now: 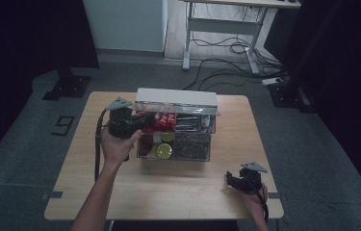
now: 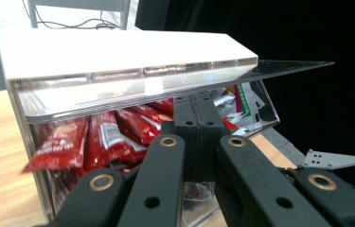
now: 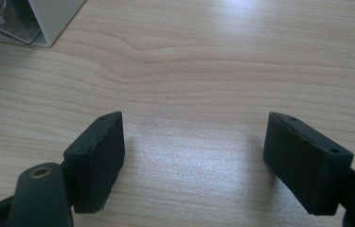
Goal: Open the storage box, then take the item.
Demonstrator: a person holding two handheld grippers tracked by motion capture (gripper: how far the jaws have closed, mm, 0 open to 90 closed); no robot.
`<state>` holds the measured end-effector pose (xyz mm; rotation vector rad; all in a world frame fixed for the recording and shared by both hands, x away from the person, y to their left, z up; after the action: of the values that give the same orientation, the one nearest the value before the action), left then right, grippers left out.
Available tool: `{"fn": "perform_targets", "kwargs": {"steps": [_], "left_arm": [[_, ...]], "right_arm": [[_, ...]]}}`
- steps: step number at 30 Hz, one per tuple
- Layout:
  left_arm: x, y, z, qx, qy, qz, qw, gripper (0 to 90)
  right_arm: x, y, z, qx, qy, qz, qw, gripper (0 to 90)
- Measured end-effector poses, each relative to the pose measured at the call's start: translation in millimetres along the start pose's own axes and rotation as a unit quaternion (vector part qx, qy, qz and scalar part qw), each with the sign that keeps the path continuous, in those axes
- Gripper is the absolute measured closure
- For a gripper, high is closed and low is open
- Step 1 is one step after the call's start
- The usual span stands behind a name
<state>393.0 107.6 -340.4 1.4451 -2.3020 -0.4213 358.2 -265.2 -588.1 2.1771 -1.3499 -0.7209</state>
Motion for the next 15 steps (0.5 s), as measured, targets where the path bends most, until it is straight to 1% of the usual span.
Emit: {"fn": "perform_targets", "kwargs": {"steps": [4,15], "left_arm": [[0.8,-0.7,-3.4,0.001,-0.003,-0.001,1.0000,90.0],[0.9,-3.7,-1.8,-0.002,0.001,0.004,1.0000,90.0]], "right_arm": [[0.1,0.0,0.0,0.000,0.000,0.000,1.0000,21.0],[-0.3,0.0,0.0,0.000,0.000,-0.001,1.0000,21.4]]}}
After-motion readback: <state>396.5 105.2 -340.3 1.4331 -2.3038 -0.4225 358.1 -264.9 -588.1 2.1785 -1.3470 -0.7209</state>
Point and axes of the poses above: each handheld gripper's, and its own axes: y roughly backward along the jaws, z roughly out of its underside, x roughly to its right, the point moved 5 cm from there along -y, roughly forward along the jaws, and after that the axes turned 15 degrees about -z, right-handed, at the moved point
